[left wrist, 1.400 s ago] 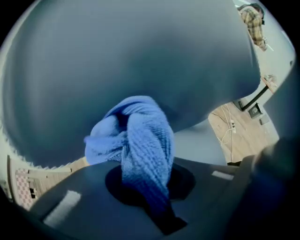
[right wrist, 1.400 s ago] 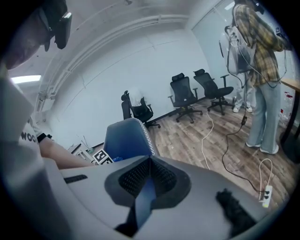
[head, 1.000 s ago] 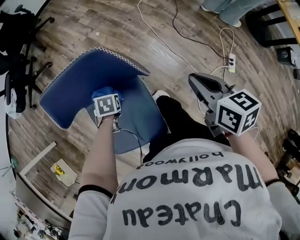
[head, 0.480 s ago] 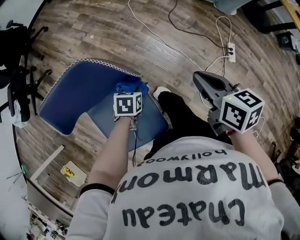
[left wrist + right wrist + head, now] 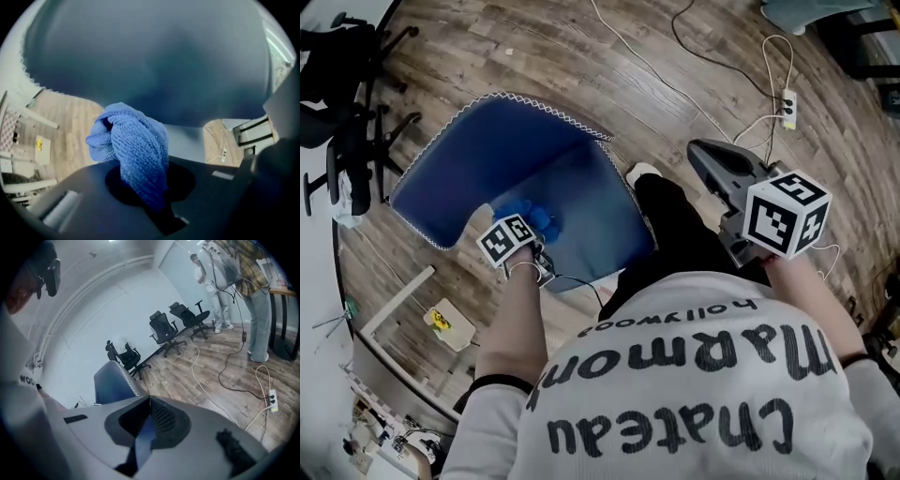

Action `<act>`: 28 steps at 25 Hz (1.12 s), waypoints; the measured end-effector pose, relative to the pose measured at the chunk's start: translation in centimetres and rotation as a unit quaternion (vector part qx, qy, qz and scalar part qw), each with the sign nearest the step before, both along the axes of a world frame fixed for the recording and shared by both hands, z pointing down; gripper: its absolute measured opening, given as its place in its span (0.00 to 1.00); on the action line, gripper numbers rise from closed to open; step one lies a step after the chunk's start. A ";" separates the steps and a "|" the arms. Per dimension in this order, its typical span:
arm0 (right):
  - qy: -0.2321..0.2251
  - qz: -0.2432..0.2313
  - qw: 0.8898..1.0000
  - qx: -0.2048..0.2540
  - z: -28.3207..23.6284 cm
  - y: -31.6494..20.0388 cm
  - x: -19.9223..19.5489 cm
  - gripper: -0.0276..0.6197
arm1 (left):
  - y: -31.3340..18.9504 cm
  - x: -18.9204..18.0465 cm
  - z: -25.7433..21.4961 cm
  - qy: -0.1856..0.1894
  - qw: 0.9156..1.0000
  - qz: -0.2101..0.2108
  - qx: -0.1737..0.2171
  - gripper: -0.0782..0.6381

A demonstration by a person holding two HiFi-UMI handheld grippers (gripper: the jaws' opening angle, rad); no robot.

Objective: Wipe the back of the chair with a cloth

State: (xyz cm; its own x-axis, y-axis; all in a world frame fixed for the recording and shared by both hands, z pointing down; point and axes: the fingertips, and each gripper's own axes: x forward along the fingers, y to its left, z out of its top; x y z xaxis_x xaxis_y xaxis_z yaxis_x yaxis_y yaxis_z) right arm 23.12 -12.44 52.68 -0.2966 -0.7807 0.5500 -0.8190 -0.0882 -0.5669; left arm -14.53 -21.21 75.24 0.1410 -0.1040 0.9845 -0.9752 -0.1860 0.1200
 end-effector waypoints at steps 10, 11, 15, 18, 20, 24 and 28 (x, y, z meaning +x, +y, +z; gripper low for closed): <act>0.017 -0.029 0.999 -0.031 1.2 -0.9 -0.2 0.07 | -5.8 -4.8 1.3 -0.072 0.997 -0.005 0.024 0.16; 0.014 -0.033 0.999 -0.030 1.3 -1.1 -0.4 0.07 | -6.2 -3.5 1.6 -0.064 0.998 0.006 0.028 0.16; 0.004 -0.038 0.999 -0.027 1.6 -1.4 -0.5 0.07 | -5.8 3.2 2.5 -0.015 0.998 0.060 0.029 0.16; -0.003 -0.039 0.999 -0.015 1.2 -2.2 -0.2 0.07 | -4.3 9.0 2.6 0.018 0.988 0.149 0.029 0.16; -0.008 -0.034 0.999 -0.011 1.3 -2.4 0.1 0.07 | -3.2 12.7 2.5 0.043 0.977 0.204 0.031 0.16; -0.014 -0.022 1.000 -0.011 1.3 -2.0 0.5 0.07 | -1.2 18.8 1.9 0.092 0.959 0.265 0.027 0.16; -0.011 -0.010 1.000 -0.013 1.0 -0.9 1.6 0.07 | 1.0 23.4 1.7 0.111 0.939 0.324 0.021 0.16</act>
State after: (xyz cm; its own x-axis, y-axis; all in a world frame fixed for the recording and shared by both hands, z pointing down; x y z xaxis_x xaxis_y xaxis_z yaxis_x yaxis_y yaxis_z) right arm 24.70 -13.32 53.69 -0.3247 -0.7596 0.5635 -0.8085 -0.0862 -0.5821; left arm 8.87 -20.25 76.96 0.3889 0.0360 0.9206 -0.6069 -0.7418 0.2854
